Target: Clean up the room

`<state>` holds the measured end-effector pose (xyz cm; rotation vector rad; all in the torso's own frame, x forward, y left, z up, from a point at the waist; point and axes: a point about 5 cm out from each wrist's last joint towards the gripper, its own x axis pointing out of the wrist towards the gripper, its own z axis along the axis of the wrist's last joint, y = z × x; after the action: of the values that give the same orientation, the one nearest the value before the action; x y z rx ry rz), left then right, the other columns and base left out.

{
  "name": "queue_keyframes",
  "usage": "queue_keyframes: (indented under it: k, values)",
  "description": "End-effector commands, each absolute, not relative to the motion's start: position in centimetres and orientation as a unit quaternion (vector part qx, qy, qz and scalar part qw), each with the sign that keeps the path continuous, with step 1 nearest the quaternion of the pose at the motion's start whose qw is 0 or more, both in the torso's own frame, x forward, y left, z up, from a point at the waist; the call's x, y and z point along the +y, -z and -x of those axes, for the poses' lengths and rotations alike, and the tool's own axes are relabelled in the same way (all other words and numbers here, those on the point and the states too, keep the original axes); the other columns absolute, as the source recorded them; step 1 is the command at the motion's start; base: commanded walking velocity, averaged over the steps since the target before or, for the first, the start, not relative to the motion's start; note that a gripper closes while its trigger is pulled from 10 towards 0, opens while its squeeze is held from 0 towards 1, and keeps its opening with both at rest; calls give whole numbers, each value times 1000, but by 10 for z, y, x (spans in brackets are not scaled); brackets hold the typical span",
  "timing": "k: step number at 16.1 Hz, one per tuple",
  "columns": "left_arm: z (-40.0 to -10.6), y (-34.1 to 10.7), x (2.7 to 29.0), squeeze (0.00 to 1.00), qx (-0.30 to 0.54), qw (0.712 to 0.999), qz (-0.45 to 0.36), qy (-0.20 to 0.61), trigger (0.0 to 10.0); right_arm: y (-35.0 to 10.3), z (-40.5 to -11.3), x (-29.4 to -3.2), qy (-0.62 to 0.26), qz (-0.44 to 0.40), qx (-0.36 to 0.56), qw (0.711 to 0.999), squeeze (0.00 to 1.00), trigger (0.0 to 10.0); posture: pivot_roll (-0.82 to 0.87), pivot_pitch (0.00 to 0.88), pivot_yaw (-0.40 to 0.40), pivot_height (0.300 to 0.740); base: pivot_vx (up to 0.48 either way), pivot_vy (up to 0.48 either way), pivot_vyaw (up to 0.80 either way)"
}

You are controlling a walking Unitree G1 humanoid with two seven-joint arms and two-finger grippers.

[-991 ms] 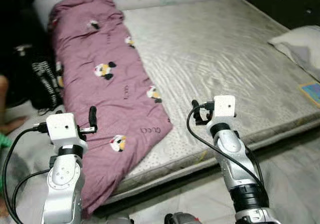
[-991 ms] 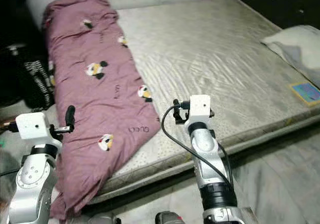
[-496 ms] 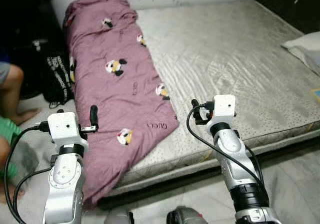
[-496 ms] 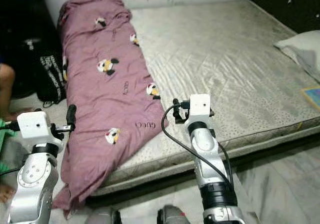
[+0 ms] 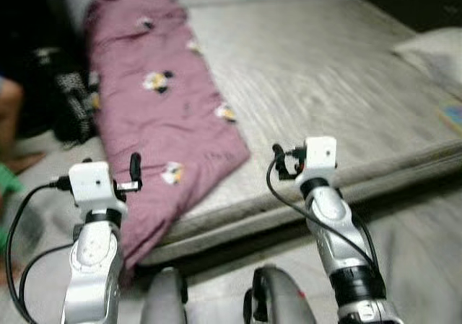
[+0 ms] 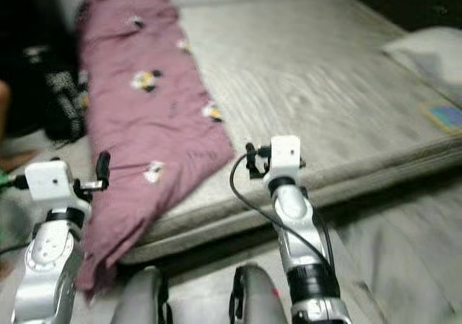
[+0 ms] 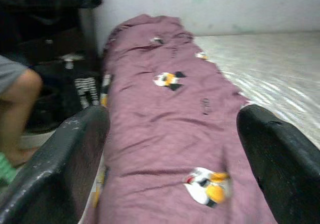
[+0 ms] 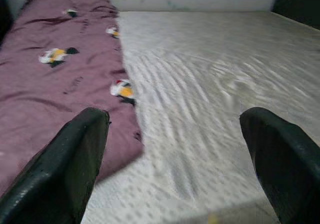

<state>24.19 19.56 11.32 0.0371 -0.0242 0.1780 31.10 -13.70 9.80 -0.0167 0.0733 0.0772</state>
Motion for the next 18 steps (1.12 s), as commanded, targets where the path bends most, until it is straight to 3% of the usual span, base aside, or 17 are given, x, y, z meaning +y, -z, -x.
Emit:
queue_keyframes:
  k: [1,18]
  values:
    - [-243,-115,192,0,-13,997,-15,-76,10000,-97,-312,-139,-37,10,41,998,0,10000,28,100,-25,642,0,0,0]
    - [-244,-116,192,0,-18,998,11,-64,10000,-98,-313,-136,-48,20,41,998,0,10000,12,122,-24,642,28,0,0]
